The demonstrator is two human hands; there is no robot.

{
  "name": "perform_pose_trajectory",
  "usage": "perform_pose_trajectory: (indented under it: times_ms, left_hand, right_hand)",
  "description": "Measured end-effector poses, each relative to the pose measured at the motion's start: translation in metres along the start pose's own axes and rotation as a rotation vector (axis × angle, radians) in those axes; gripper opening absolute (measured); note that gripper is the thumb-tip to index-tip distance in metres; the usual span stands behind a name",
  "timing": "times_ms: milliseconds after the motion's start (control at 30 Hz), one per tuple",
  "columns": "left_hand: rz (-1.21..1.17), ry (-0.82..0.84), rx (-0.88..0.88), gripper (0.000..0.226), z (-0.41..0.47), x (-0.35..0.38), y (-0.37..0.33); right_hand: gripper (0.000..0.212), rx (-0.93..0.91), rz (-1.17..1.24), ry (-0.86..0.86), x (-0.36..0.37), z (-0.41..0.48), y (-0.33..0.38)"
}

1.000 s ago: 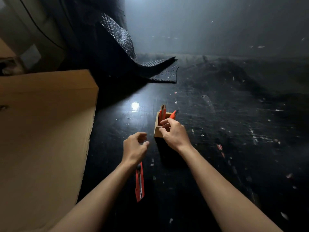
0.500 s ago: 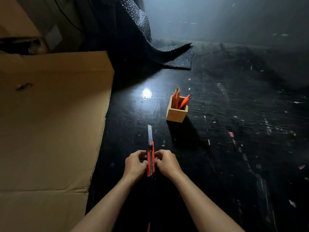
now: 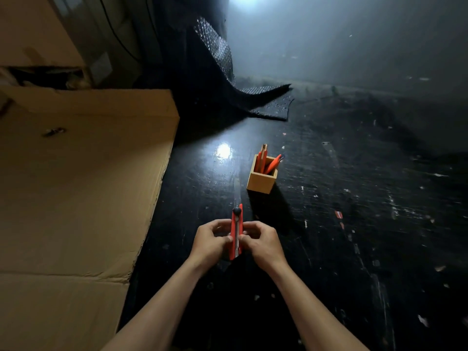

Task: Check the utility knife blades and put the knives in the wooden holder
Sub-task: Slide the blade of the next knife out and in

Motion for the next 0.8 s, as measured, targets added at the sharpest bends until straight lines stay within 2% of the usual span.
perform_pose_trajectory:
  times_ms: [367,533,800]
  left_hand:
    - [-0.112,0.083,0.315,0.040,-0.004,0.022,-0.168]
    - [-0.078,0.123,0.471,0.046,-0.018,0.034,-0.246]
    - [0.046,0.089,0.690,0.036,-0.031,0.052,-0.337]
  right_hand:
    - [0.031,-0.378,0.068,-0.028,-0.087,-0.018,0.144]
    - [0.049,-0.510,0.011,-0.036,-0.125,-0.034,0.210]
    - [0.028,-0.637,-0.235,-0.222,-0.169,-0.059,0.298]
Point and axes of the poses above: each hand's wrist, its own z-axis towards the middle knuckle, its own x-axis out of the palm, y = z × x, the point moved 4 cm from there along z, towards the middle knuckle, and after that the axes turned 15 degrees about y, right-handed, at the moved point
